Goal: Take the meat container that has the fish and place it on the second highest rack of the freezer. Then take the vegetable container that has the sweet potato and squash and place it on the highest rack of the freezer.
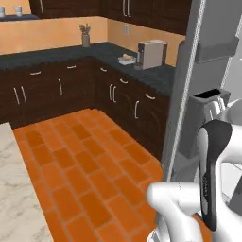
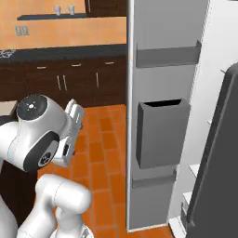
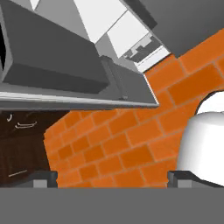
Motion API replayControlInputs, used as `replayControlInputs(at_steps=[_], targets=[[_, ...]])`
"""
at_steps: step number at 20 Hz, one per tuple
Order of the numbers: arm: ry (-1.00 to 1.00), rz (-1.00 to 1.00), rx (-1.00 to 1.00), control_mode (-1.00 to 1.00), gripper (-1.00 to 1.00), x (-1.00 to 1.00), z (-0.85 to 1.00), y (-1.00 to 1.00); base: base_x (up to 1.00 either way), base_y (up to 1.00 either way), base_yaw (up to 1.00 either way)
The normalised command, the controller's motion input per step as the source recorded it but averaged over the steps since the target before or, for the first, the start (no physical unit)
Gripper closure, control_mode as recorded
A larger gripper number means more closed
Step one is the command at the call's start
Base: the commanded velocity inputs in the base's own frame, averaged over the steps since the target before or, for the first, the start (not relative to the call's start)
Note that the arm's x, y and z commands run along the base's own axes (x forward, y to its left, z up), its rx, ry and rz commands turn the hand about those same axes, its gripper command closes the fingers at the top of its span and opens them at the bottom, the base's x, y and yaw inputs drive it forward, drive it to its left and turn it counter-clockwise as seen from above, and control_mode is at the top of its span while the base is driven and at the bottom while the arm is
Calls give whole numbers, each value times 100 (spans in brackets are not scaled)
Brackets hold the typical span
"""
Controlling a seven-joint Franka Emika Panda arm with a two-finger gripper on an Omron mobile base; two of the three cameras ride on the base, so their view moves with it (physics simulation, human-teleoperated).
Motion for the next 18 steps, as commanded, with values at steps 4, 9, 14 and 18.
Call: replayControlInputs(at_steps=[4, 9, 14, 18], targets=[[0, 0, 0, 100, -100, 0, 0, 0, 36, 50, 69], [0, 0, 0, 100, -100, 0, 0, 0, 100, 16, 28], [0, 0, 0, 100, -100, 0, 0, 0, 100, 11, 5], [0, 0, 0, 100, -100, 0, 0, 0, 100, 6, 0]])
